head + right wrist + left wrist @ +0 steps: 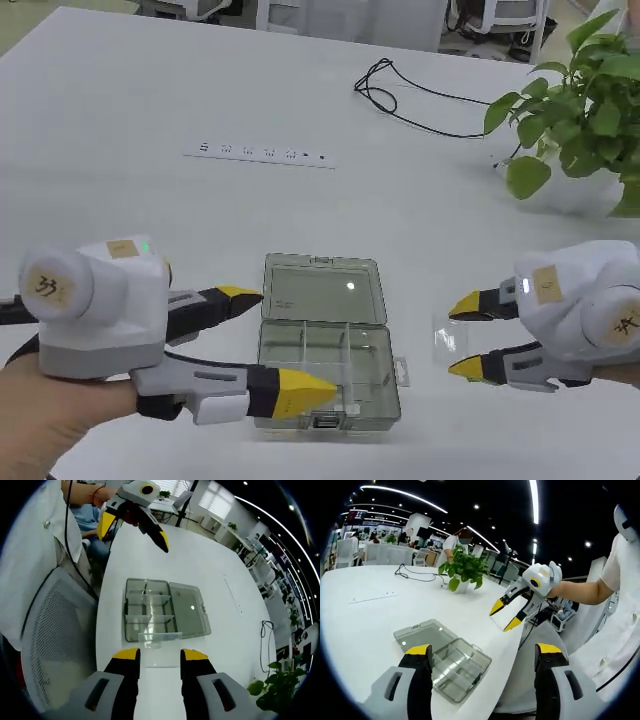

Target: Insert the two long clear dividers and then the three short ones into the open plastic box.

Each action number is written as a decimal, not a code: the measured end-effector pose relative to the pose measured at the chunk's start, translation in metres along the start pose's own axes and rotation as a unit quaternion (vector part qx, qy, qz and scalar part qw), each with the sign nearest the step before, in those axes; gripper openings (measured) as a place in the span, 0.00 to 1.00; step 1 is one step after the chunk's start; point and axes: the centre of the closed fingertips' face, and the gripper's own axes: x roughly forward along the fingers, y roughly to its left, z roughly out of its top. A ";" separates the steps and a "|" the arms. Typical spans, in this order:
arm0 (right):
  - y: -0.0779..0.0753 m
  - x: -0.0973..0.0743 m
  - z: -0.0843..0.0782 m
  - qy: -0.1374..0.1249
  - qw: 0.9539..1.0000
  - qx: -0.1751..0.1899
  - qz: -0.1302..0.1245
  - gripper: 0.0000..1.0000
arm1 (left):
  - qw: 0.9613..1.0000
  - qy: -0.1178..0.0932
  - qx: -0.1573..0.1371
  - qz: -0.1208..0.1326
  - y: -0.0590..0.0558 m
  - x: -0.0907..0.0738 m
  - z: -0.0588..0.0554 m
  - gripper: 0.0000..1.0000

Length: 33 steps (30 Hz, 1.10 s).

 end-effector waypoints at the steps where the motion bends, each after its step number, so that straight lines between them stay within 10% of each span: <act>1: 0.001 -0.001 0.007 -0.004 1.000 -0.001 -0.001 0.32 | 1.000 0.000 -0.011 -0.004 -0.002 0.002 0.001 0.85; 9: 0.012 -0.006 0.044 -0.031 0.999 -0.014 -0.008 0.32 | 0.994 -0.025 -0.105 -0.030 -0.019 0.012 0.013 0.65; 33: 0.031 -0.016 0.095 -0.063 0.997 -0.050 -0.022 0.32 | 0.973 -0.043 -0.218 -0.069 -0.042 0.033 0.008 0.17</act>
